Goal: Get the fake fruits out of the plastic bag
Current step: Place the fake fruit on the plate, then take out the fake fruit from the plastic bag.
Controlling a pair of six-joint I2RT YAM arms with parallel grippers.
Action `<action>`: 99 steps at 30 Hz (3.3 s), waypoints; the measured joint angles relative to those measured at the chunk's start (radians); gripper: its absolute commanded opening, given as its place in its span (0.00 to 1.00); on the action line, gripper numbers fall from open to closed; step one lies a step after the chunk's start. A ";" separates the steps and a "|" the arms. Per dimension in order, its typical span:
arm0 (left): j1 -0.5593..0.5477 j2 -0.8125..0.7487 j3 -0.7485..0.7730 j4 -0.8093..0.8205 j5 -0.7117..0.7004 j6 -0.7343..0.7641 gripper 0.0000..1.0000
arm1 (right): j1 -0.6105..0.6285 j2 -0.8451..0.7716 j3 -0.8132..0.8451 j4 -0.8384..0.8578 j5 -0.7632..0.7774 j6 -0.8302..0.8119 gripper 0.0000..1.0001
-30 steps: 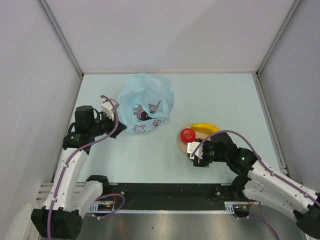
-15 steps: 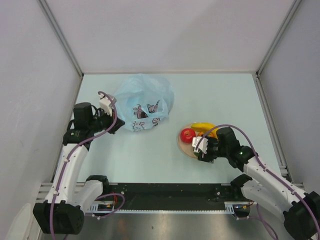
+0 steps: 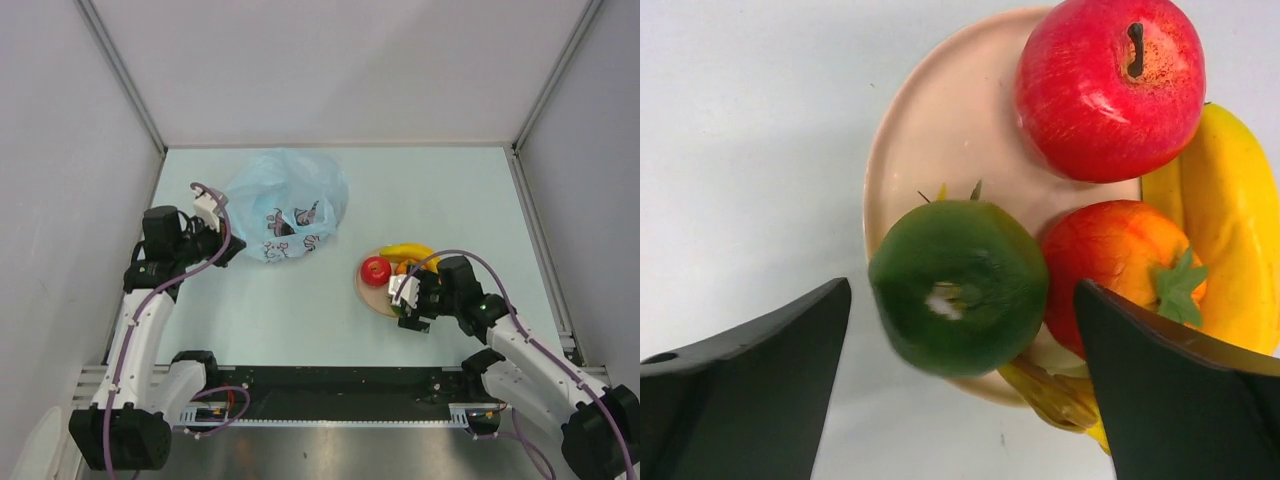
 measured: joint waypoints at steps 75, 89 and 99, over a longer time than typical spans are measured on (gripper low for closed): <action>-0.009 0.206 0.293 -0.121 -0.060 0.099 0.00 | 0.257 0.649 0.445 0.193 0.194 0.262 0.24; -0.019 0.196 0.293 -0.130 -0.050 0.123 0.00 | 0.227 0.664 0.504 0.161 0.196 0.231 0.57; -0.056 0.045 0.222 -0.227 -0.012 0.151 0.00 | 0.226 0.768 0.740 0.548 0.062 0.589 0.64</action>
